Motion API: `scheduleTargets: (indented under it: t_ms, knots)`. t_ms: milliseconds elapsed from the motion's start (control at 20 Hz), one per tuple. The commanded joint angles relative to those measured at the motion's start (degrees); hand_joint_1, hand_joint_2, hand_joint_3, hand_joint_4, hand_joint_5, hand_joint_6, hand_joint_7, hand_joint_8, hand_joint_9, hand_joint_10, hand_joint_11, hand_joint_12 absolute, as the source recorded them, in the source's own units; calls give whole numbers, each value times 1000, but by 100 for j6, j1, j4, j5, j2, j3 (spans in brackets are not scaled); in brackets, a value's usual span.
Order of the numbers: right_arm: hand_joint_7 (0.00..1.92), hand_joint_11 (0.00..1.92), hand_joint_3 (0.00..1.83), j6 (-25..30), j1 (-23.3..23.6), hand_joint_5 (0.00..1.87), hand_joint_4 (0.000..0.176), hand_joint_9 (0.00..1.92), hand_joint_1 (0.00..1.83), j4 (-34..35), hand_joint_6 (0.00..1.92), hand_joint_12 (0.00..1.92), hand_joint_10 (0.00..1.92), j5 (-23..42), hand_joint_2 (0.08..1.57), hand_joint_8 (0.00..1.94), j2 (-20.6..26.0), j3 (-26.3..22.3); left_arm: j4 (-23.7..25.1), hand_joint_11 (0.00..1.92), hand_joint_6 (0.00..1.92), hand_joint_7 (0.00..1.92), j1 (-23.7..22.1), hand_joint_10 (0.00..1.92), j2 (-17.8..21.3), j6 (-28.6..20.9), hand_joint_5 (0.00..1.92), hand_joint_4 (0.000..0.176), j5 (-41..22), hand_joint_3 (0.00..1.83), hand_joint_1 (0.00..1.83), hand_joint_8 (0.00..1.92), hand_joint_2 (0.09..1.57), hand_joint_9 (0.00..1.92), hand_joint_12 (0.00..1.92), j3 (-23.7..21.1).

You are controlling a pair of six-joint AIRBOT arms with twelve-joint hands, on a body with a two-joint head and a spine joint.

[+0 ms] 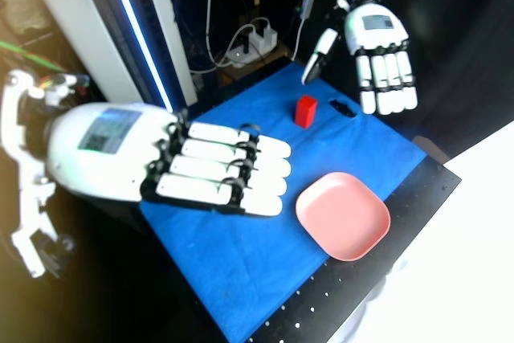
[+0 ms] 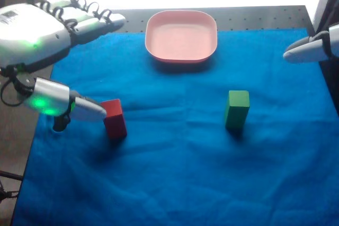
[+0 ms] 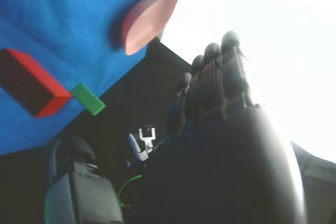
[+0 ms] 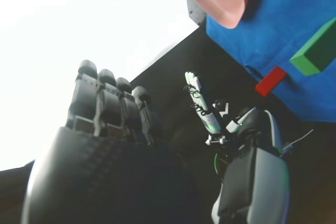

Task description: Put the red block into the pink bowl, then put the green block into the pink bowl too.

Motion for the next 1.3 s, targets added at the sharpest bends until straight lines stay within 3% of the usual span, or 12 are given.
scheduleTargets:
  t_ms: [0, 200, 350, 450, 550, 700, 850, 950, 1000, 1150, 1200, 1250]
  knots:
    - [0, 0, 2, 12, 78, 0, 0, 0, 529, 151, 0, 0, 0, 552, 858, 0, -6, 0, -24, 0, 6, 134, -98, 8, 38, -14, 49, 0, -662, 2, 461, 4, 839, 201, 477, -27]
    - [0, 0, 0, 12, 77, 0, 0, 0, 527, 143, 0, 0, 0, 508, 831, 0, -18, 2, 379, 1, 0, 314, -122, 9, 87, -630, 136, 0, -941, 0, 456, 3, 799, 348, 857, -73]
    - [0, 0, 0, 12, 76, 0, 4, 0, 521, 143, 0, 0, 0, 488, 773, 0, -25, 4, 583, 81, 1, 402, -121, 5, 102, -935, 195, 0, -1094, 2, 377, 2, 811, 437, 797, -99]
    - [0, 0, 0, 12, 76, 0, 29, 0, 534, 144, 0, 0, 0, 486, 780, 0, -28, 6, 677, 126, 5, 421, -118, 9, 114, -1065, 212, 0, -1206, 11, 389, 5, 840, 459, 797, -137]
    - [0, 0, 0, 12, 76, 0, 14, 0, 474, 144, 0, 0, 0, 480, 776, 0, -37, 10, 778, 19, 2, 407, -117, 0, 94, -1070, 235, 0, -1239, 4, 460, 0, 838, 433, 818, -186]
    - [0, 0, 0, 12, 76, 0, 46, 0, 484, 144, 0, 0, 0, 479, 772, 0, -39, 9, 860, 37, 4, 419, -115, 6, 31, -1072, 275, 0, -1130, 0, 479, 1, 808, 476, 812, -198]
    - [6, 0, 0, 12, 77, 0, 0, 0, 470, 145, 0, 0, 0, 478, 778, 2, -40, 8, 938, 0, 2, 432, -99, 2, -47, -1080, 286, 0, -976, 0, 548, 2, 801, 474, 829, -188]
    - [0, 0, 0, 12, 77, 0, 29, 0, 491, 147, 0, 0, 0, 474, 799, 0, -40, 11, 990, 66, 5, 445, -72, 4, -96, -1126, 299, 0, -903, 4, 592, 5, 815, 479, 863, -184]
    - [0, 0, 1, 12, 77, 0, 18, 0, 478, 147, 0, 0, 0, 463, 809, 0, -40, 10, 1138, 63, 6, 473, -71, 5, -125, -1317, 335, 0, -855, 2, 594, 4, 824, 503, 883, -150]
    - [0, 0, 6, 13, 77, 0, 33, 0, 467, 147, 0, 0, 0, 451, 821, 0, -40, 11, 1574, 0, 11, 516, -87, 12, -281, -1966, 391, 0, -690, 3, 647, 7, 847, 550, 990, 41]
    - [0, 0, 2, 13, 77, 0, 67, 0, 525, 147, 0, 0, 0, 451, 815, 0, -40, 10, 1579, 0, 9, 524, -87, 13, -296, -1966, 396, 0, -652, 5, 665, 6, 858, 562, 1018, 50]
    - [0, 0, 2, 13, 77, 0, 45, 0, 519, 147, 0, 0, 0, 451, 816, 0, -40, 10, 1592, 0, 7, 514, -87, 5, -304, -1966, 394, 0, -620, 6, 657, 1, 863, 546, 1021, 51]
